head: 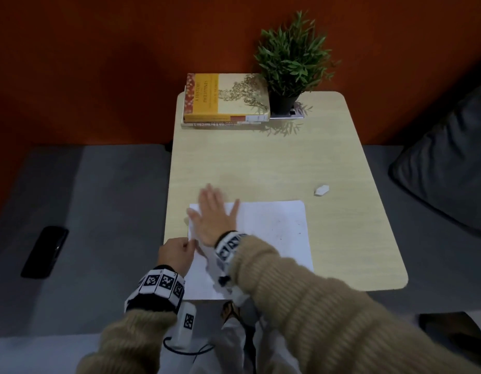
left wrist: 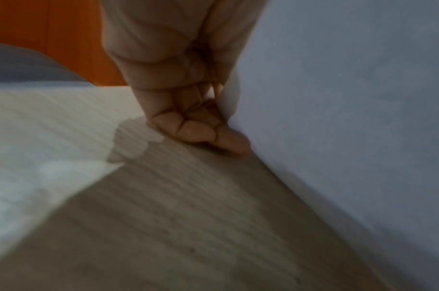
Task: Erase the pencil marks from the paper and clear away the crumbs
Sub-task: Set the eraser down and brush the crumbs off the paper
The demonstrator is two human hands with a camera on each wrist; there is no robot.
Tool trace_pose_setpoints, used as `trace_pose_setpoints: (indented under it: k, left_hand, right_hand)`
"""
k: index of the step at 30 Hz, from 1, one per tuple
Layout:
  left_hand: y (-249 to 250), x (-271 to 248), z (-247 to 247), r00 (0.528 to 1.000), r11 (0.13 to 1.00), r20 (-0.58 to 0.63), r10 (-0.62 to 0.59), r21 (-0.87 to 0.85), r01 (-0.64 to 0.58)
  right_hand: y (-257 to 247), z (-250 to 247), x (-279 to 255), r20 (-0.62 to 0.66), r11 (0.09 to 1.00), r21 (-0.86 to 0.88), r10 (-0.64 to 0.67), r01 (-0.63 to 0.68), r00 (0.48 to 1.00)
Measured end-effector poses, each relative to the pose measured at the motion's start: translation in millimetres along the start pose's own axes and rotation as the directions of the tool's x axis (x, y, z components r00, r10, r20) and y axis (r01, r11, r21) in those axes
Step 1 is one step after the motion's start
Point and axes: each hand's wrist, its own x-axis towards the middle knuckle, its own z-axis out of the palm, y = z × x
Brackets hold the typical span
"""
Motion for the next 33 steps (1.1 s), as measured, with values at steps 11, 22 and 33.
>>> trace_pose_setpoints:
  k: [11, 22, 33]
  left_hand:
    - [-3, 3, 2, 1.000, 1.000, -0.002, 0.011, -0.016, -0.011]
    - [-1, 3, 1, 1.000, 1.000, 0.016, 0.001, 0.018, -0.001]
    - [-1, -2, 0, 1.000, 0.999, -0.010, -0.016, 0.034, 0.016]
  right_hand:
    - [70, -22, -30, -0.160, 0.863, 0.196, 0.496, -0.465, 0.853]
    - [139, -29, -51, -0.197, 0.831, 0.166, 0.555, -0.530, 0.808]
    - [146, -32, -56, -0.127, 0.833, 0.188, 0.546, -0.520, 0.828]
